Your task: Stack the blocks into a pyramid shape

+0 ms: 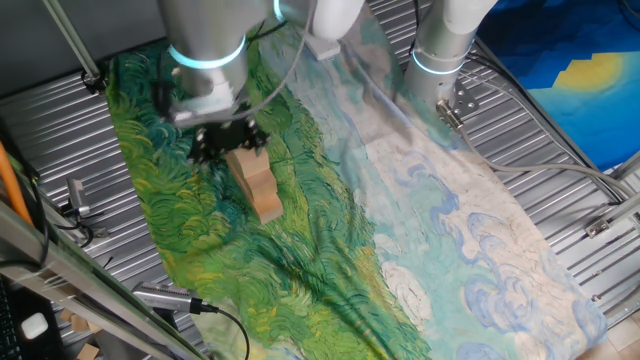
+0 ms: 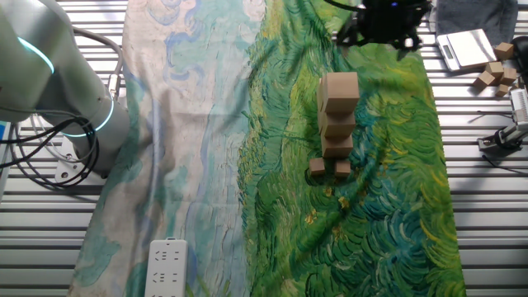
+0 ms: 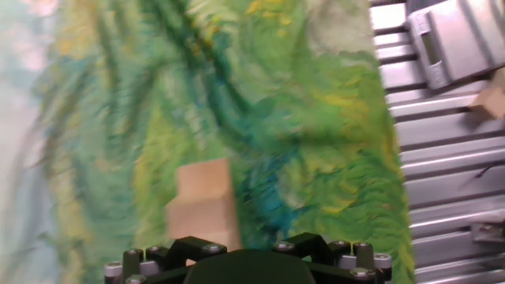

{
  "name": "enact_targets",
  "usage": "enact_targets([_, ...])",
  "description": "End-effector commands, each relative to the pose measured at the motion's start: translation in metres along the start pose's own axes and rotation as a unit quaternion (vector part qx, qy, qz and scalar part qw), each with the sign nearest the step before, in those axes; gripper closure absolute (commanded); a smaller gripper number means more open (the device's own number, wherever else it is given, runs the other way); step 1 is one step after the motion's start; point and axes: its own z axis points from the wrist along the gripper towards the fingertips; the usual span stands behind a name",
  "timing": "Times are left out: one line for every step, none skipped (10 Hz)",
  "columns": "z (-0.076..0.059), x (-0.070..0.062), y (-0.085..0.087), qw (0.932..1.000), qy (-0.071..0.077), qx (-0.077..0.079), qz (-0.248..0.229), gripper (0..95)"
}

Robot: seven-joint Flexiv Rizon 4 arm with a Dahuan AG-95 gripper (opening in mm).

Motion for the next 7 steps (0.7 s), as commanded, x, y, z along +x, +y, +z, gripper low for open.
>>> enact_targets([0.007,-0.011,-0.012,0.9995,0.013,0.007,0.027,95.0])
enact_targets([0.011,-0.016,-0.016,0.9992,0.021,0.008,0.033,95.0])
enact_targets([0.015,-0.021,-0.02,0.9986,0.032,0.012,0.04,95.0])
enact_targets([0.016,-0.023,-0.022,0.9985,0.032,0.012,0.042,95.0])
enact_targets([0.017,-0.025,-0.023,0.9984,0.037,0.013,0.042,95.0])
enact_targets([0.018,-0.026,-0.024,0.9985,0.036,0.012,0.039,95.0])
enact_targets([0.018,-0.026,-0.024,0.9988,0.031,0.011,0.036,95.0])
